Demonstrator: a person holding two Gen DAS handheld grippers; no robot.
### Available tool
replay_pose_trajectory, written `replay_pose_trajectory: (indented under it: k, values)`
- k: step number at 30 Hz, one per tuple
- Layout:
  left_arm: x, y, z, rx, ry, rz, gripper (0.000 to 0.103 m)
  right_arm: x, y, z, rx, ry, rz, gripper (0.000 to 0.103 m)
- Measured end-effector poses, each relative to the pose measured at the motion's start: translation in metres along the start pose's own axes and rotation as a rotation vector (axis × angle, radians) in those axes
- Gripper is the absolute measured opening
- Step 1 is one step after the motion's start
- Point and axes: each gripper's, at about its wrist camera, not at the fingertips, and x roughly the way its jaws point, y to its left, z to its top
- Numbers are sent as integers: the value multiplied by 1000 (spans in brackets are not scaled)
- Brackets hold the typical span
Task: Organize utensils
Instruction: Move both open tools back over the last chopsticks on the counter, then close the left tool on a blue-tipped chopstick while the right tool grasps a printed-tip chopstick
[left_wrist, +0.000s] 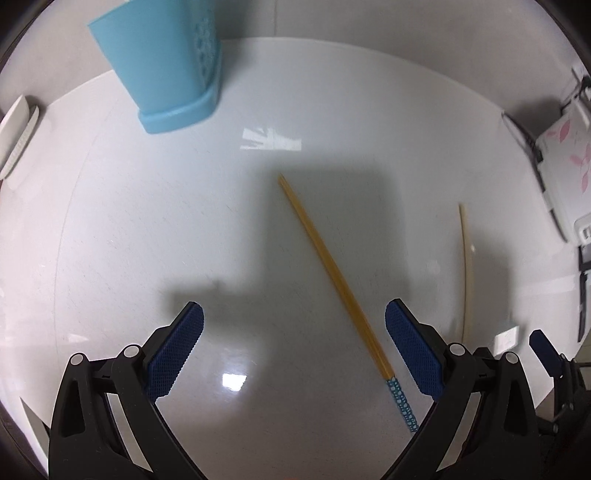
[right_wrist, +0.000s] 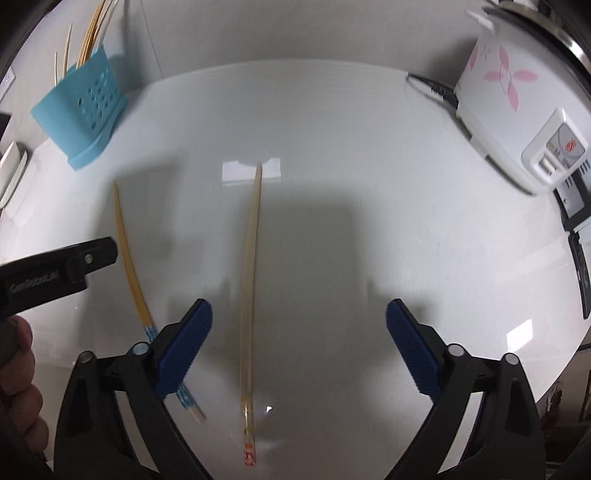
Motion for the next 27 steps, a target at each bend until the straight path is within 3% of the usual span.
replay_pose_trajectory:
  k: [5,11,14,17,20,22,24,25,27]
  values:
    - [9,-15,-7,9,38,32,95,2,3,-10,-21,35,14,80]
    - [20,-28,-12,10,99,89,91,7,10,-13,-43,86,24,63]
    - [19,-30,-11,1,123,82,83,9,16,-13,-49,117,35,56]
    - [19,-34,-7,8,143,67,73,15,16,-8,-31,159,49,49]
    - [15,-36,-5,30,143,64,54,16,20,-2,-34,182,48,38]
    - [12,-36,-4,38,146,65,31,16,22,1,-32,202,53,26]
    - [11,-34,-4,46,151,68,14,16,23,2,-26,215,51,13]
    - [10,-32,-4,45,149,66,11,16,22,3,-19,223,54,6]
    - [8,-32,-2,53,146,62,7,17,21,5,-3,239,62,6]
